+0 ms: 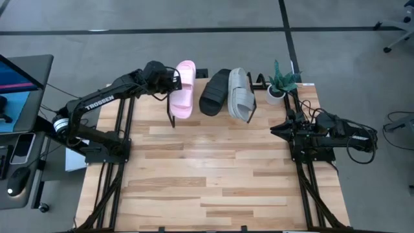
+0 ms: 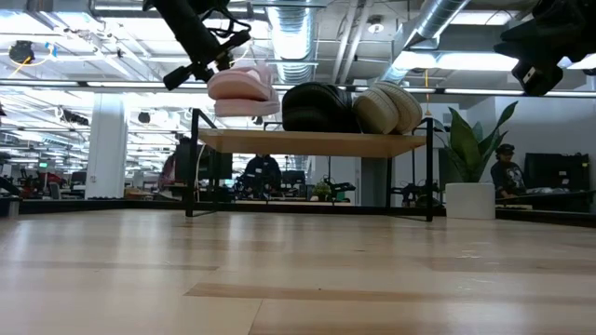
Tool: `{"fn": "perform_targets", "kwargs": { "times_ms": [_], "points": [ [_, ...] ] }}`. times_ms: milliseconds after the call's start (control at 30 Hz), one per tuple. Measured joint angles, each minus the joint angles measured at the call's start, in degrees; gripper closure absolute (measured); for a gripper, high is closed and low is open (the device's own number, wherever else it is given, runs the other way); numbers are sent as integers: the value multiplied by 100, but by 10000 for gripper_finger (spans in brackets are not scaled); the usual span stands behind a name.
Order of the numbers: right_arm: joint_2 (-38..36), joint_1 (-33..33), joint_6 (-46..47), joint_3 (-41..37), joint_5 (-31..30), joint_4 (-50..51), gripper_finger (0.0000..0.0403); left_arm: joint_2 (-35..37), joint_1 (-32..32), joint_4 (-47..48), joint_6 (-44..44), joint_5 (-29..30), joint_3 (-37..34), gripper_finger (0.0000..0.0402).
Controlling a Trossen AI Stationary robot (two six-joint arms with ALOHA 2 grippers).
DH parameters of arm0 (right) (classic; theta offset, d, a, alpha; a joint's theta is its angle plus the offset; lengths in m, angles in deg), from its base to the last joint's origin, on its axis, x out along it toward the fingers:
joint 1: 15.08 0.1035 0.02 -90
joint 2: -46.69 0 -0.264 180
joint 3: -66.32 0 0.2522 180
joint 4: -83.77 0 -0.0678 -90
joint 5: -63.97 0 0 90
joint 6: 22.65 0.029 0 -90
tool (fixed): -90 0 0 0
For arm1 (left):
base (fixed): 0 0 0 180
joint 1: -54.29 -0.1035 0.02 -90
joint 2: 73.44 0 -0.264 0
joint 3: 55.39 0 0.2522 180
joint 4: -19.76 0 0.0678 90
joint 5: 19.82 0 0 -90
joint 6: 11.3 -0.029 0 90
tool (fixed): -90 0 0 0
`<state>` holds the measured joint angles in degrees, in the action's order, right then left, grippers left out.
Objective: Pick and place slides into the shelf
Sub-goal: Put the pink pair of slides on the shelf
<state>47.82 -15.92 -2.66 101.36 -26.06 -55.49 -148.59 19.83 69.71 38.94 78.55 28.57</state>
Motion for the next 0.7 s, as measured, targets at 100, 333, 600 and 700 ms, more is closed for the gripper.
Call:
{"fn": "perform_targets", "kwargs": {
  "times_ms": [100,333,600,700],
  "points": [
    [1,0,0,0,-1,2,334,0,21,141,13,87,0,379],
    [0,0,0,0,-2,2,334,0,42,96,135,126,0,379],
    [0,0,0,0,-2,2,334,0,115,8,249,34,0,379],
    [0,0,0,0,-2,2,334,0,215,17,278,102,0,379]
  ]
}}
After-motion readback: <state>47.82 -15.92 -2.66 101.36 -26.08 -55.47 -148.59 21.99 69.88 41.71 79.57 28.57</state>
